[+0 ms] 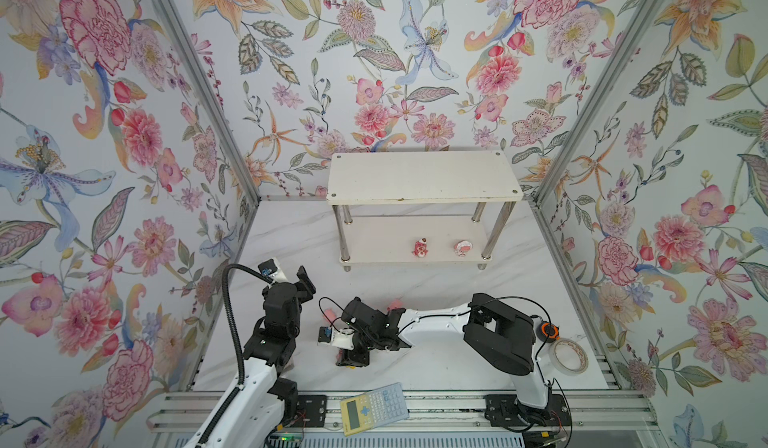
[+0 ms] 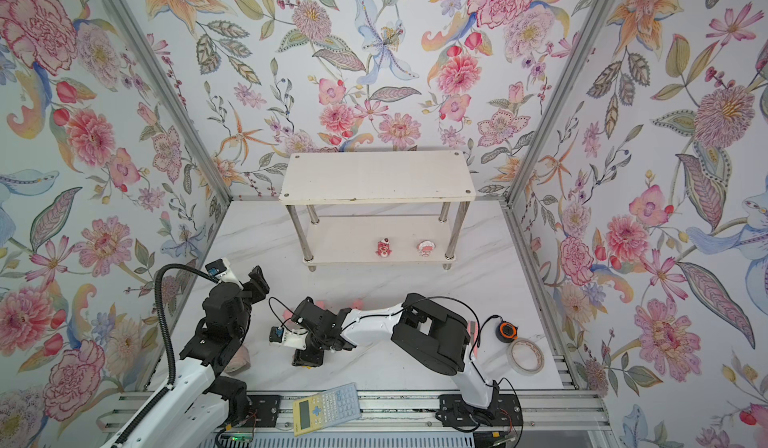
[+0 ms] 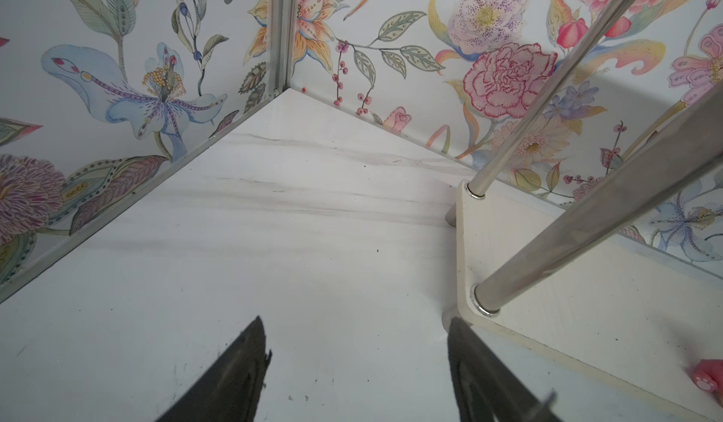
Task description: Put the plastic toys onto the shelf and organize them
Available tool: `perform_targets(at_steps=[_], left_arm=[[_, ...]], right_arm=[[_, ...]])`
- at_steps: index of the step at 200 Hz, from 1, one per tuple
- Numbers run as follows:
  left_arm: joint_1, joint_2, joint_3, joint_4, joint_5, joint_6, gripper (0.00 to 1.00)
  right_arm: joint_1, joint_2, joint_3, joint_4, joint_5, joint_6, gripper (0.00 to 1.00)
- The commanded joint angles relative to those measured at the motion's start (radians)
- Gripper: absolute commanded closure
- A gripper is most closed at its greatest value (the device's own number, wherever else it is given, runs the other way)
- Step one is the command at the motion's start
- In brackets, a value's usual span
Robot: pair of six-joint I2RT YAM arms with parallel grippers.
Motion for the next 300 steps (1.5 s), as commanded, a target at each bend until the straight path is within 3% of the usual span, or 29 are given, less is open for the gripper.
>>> perform_targets(at_steps=[1,38,64,72,89,105,187,300], left_arm=[[0.003,0.009,-0.011,0.038,0.072,0.014,0.28],[-0.038,0.042,-0.007,0.058,0.121,0.047,0.35],[-0.095,0.070,0.012,0.058,0.120,0.082,0.41],[-0.116,0.079,0.016,0.058,0.121,0.093,0.42],[-0.158,0.099,0.022,0.067,0.123,0.117,0.44],[-0.182,0.117,0.019,0.078,0.130,0.132,0.45],[-0.204,0.101,-0.020,0.111,0.175,0.140,0.46],[-0.258,0.120,0.003,0.082,0.164,0.193,0.40]], right_arm=[[0.012,-0.037,0.000,-0.027,0.029,0.026,0.41],[0.027,-0.209,-0.110,0.042,0.049,0.136,0.35],[0.051,-0.351,-0.251,0.115,0.077,0.233,0.41],[0.058,-0.382,-0.288,0.123,0.081,0.264,0.52],[0.075,-0.422,-0.348,0.127,0.092,0.320,0.87],[0.099,-0.429,-0.386,0.133,0.097,0.348,1.00],[0.098,-0.249,-0.382,0.246,0.037,0.425,1.00],[-0.142,-0.123,-0.279,0.347,-0.001,0.504,1.00]])
